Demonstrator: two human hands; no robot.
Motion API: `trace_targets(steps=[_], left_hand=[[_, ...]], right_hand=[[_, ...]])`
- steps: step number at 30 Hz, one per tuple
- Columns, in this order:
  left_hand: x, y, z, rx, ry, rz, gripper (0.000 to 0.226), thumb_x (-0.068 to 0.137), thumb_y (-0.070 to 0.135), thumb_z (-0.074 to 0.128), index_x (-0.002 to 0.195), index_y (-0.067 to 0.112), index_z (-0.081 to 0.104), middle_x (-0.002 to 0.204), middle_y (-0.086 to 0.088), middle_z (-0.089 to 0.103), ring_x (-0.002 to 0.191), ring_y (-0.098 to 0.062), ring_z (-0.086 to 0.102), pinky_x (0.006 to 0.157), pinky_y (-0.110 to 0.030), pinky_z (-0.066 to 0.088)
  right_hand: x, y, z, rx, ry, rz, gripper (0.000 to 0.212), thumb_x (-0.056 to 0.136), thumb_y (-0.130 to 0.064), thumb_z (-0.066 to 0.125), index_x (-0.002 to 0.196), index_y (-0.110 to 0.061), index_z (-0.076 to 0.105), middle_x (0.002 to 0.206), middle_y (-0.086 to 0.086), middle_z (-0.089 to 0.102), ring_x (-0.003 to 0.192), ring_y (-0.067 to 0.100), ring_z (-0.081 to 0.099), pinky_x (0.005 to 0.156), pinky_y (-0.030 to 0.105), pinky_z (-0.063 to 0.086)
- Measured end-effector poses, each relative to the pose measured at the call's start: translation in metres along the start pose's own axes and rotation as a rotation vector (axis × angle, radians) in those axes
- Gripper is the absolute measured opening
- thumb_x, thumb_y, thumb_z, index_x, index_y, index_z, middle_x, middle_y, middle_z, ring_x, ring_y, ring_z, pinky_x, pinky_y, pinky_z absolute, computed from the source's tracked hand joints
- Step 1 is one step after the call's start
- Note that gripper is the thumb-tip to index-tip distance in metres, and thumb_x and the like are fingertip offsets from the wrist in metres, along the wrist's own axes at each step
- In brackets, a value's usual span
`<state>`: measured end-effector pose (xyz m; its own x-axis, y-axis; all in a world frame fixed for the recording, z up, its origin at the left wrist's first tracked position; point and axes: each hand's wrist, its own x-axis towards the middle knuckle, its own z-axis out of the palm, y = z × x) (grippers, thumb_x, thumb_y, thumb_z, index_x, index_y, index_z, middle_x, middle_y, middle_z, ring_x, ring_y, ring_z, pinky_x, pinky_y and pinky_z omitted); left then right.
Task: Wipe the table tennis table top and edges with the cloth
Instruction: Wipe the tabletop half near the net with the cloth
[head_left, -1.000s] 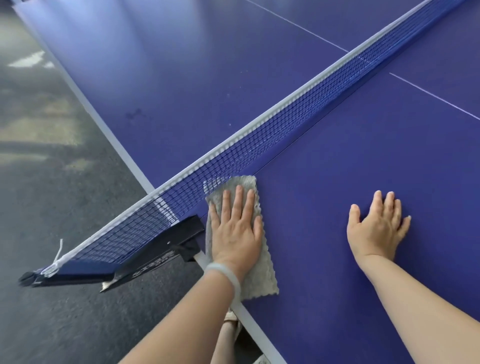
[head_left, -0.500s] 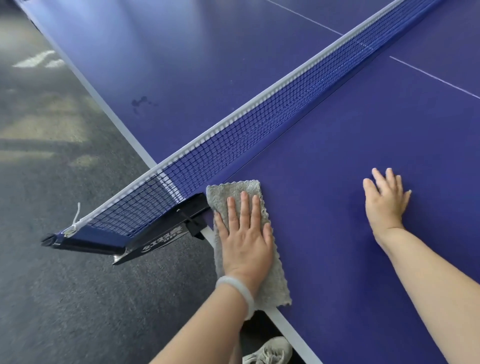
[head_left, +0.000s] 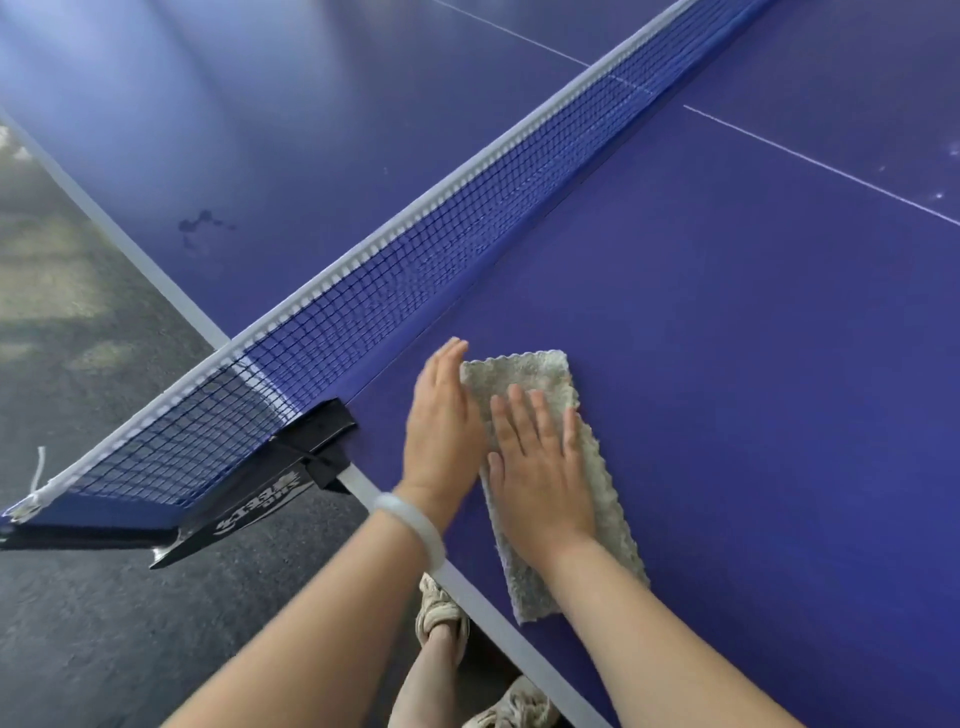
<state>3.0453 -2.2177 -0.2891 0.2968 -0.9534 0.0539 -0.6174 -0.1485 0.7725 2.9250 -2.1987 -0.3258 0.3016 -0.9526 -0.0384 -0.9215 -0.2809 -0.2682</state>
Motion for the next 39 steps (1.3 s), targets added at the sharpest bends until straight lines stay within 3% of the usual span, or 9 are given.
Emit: trace_targets(steps=[3, 7, 13, 18, 22, 25, 30, 36, 39], left_hand=[[0.022, -0.021, 0.003, 0.312, -0.17, 0.151, 0.049, 0.104, 0.015, 0.038, 0.153, 0.009, 0.033, 0.162, -0.004, 0.025, 0.151, -0.018, 0.015, 0.122, -0.026, 0.006], [0.02, -0.036, 0.01, 0.511, -0.233, 0.261, 0.056, 0.106, 0.036, 0.031, 0.157, 0.014, 0.02, 0.165, -0.001, 0.009, 0.153, -0.016, 0.0, 0.122, -0.028, -0.008], [0.023, -0.037, 0.013, 0.52, -0.207, 0.247, 0.052, 0.106, 0.027, 0.029, 0.156, 0.012, 0.025, 0.164, -0.003, 0.015, 0.153, -0.018, 0.006, 0.124, -0.031, -0.002], [0.023, -0.038, 0.011, 0.514, -0.226, 0.24, 0.051, 0.106, 0.02, 0.03, 0.156, 0.013, 0.025, 0.165, -0.002, 0.014, 0.153, -0.017, 0.005, 0.123, -0.027, -0.004], [0.024, -0.039, 0.01, 0.505, -0.242, 0.246, 0.051, 0.105, 0.017, 0.033, 0.156, 0.012, 0.026, 0.164, -0.002, 0.015, 0.153, -0.017, 0.006, 0.124, -0.029, -0.001], [0.022, -0.038, 0.01, 0.515, -0.235, 0.234, 0.052, 0.104, 0.015, 0.034, 0.155, 0.011, 0.026, 0.164, -0.003, 0.016, 0.153, -0.018, 0.008, 0.124, -0.032, 0.001], [0.022, -0.032, 0.014, 0.56, -0.209, 0.223, 0.053, 0.103, 0.014, 0.035, 0.155, 0.009, 0.027, 0.164, -0.006, 0.018, 0.153, -0.022, 0.009, 0.125, -0.035, 0.002], [0.023, -0.033, 0.016, 0.586, -0.219, 0.241, 0.052, 0.103, 0.014, 0.033, 0.155, 0.007, 0.026, 0.164, -0.008, 0.018, 0.153, -0.023, 0.009, 0.125, -0.037, 0.004], [0.024, -0.031, 0.016, 0.586, -0.228, 0.234, 0.054, 0.101, 0.018, 0.026, 0.153, 0.006, 0.03, 0.162, -0.01, 0.022, 0.152, -0.025, 0.013, 0.124, -0.039, 0.007]], right_hand=[[-0.016, 0.005, 0.002, -0.07, -0.025, -0.053, 0.06, 0.102, -0.037, 0.005, 0.158, -0.016, -0.007, 0.167, 0.004, -0.011, 0.153, 0.022, -0.017, 0.124, 0.05, -0.007], [-0.056, 0.07, -0.018, -0.073, 0.006, -0.015, 0.06, 0.099, -0.03, 0.028, 0.153, -0.006, 0.034, 0.161, 0.01, 0.029, 0.15, 0.03, 0.028, 0.12, 0.052, 0.017], [-0.046, 0.115, -0.035, 0.005, 0.151, 0.739, 0.068, 0.095, -0.03, 0.023, 0.154, 0.003, 0.025, 0.161, 0.024, 0.024, 0.151, 0.038, 0.019, 0.123, 0.055, 0.008], [-0.053, -0.025, 0.007, -0.068, 0.09, 0.183, 0.058, 0.102, -0.035, 0.028, 0.156, -0.014, 0.03, 0.162, 0.02, 0.021, 0.151, 0.037, 0.019, 0.123, 0.054, 0.012], [-0.086, 0.025, -0.006, -0.043, 0.006, 0.021, 0.057, 0.102, -0.035, 0.03, 0.156, -0.017, 0.032, 0.164, 0.009, 0.024, 0.153, 0.028, 0.019, 0.121, 0.047, 0.013], [-0.119, 0.119, -0.027, -0.128, 0.087, 0.262, 0.058, 0.098, -0.028, 0.029, 0.149, -0.006, 0.043, 0.156, 0.017, 0.036, 0.143, 0.038, 0.038, 0.117, 0.053, 0.02], [-0.096, 0.18, -0.051, -0.012, 0.22, 0.94, 0.068, 0.095, -0.032, 0.017, 0.157, -0.004, 0.023, 0.162, 0.022, 0.021, 0.151, 0.038, 0.018, 0.123, 0.056, 0.008], [-0.042, -0.006, 0.001, -0.053, 0.112, 0.087, 0.056, 0.101, -0.031, 0.031, 0.153, -0.013, 0.038, 0.162, 0.01, 0.028, 0.151, 0.028, 0.023, 0.124, 0.049, 0.018], [-0.029, 0.03, -0.011, -0.036, 0.017, -0.143, 0.057, 0.1, -0.034, 0.03, 0.153, -0.015, 0.039, 0.162, 0.007, 0.029, 0.151, 0.024, 0.024, 0.123, 0.045, 0.017]])
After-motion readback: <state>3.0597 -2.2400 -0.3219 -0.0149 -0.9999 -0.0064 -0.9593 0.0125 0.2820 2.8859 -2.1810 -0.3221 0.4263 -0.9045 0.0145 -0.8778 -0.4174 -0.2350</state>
